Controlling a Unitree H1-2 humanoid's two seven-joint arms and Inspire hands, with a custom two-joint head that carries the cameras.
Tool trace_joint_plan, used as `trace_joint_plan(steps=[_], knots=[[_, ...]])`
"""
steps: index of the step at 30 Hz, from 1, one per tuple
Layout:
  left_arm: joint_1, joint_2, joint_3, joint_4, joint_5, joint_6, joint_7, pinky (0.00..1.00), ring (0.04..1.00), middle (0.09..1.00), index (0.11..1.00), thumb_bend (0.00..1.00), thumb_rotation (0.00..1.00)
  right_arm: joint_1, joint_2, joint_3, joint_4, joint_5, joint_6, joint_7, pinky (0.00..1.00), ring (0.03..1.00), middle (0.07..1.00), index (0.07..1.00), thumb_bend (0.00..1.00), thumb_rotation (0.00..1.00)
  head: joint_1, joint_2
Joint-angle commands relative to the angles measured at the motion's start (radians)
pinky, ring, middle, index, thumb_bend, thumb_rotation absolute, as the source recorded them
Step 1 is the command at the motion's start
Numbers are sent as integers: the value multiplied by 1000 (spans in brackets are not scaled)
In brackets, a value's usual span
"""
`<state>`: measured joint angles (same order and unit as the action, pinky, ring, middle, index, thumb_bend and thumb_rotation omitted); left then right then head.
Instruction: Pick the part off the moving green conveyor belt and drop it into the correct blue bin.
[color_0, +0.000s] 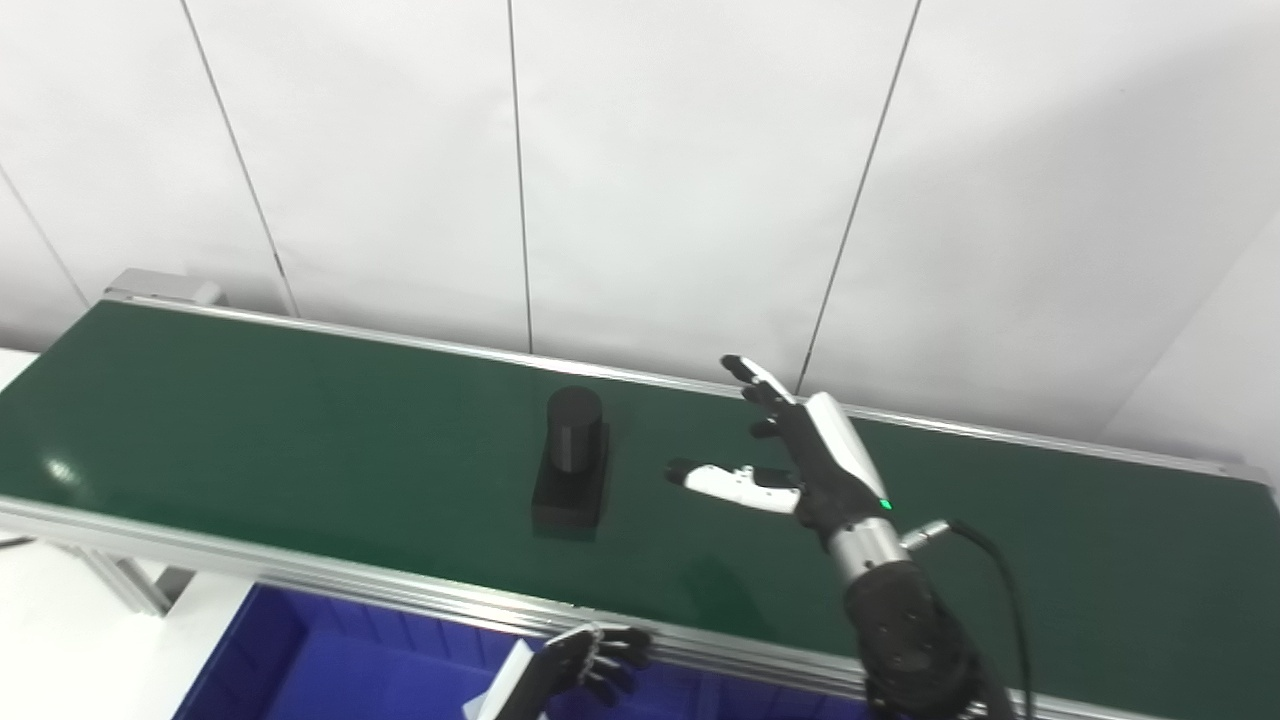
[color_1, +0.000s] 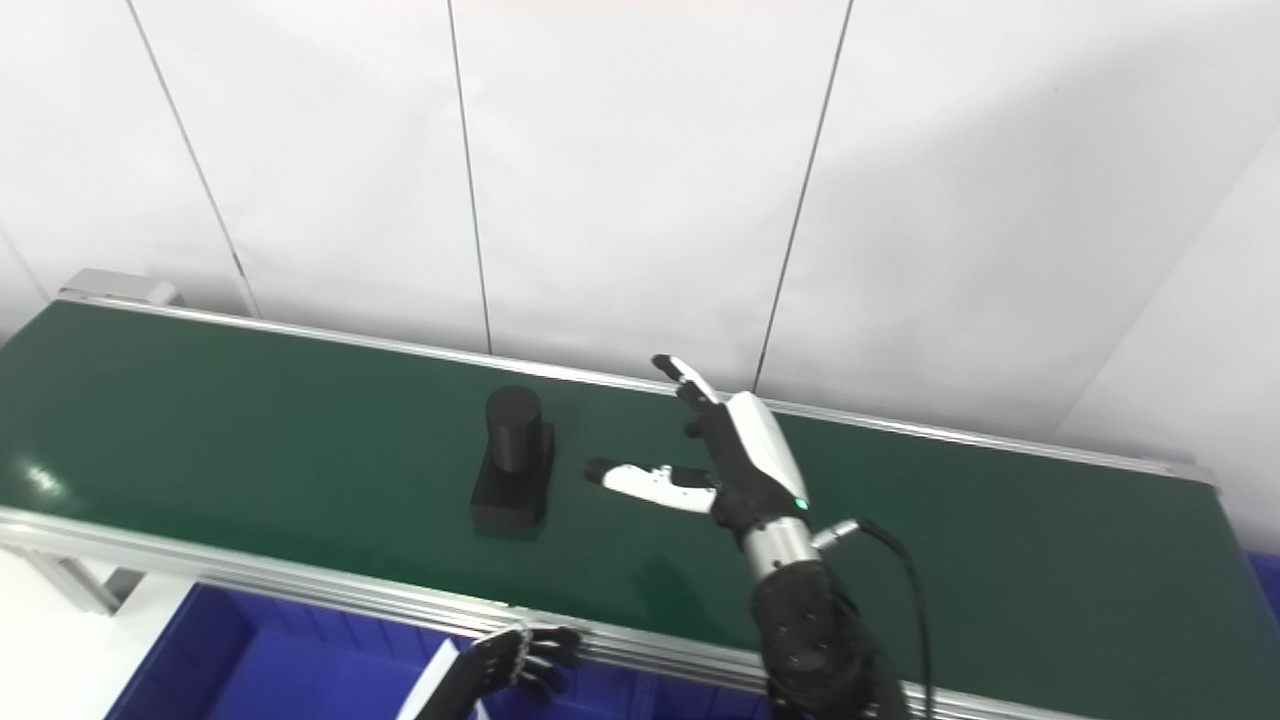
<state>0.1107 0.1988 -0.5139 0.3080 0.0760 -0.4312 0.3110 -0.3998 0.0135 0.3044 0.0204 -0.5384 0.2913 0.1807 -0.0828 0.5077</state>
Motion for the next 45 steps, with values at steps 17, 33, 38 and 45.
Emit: trace_joint_plan(steps=[17,33,38,45], knots=[[26,-59,120,-31,-41,-39,-109,451,534,617,680,678,346,-167,38,35,193,-44,35,-47,786,896,949,932,800,510,-92,19],[32,-55,126,-50,-10,-39,-131,361,446,526,643,624,341,-320,74,69,594,-15,-54,-171,815,907,934,927,839,494,-148,26],[35,-50,116,-62,-9,-39,-136,324,416,499,625,611,344,-362,81,77,699,-8,-69,-195,850,922,943,935,841,491,-143,30],[41,-53,111,-70,-15,-39,-138,324,415,495,618,615,355,-413,94,101,829,-6,-98,-225,861,929,955,943,849,480,-131,33]])
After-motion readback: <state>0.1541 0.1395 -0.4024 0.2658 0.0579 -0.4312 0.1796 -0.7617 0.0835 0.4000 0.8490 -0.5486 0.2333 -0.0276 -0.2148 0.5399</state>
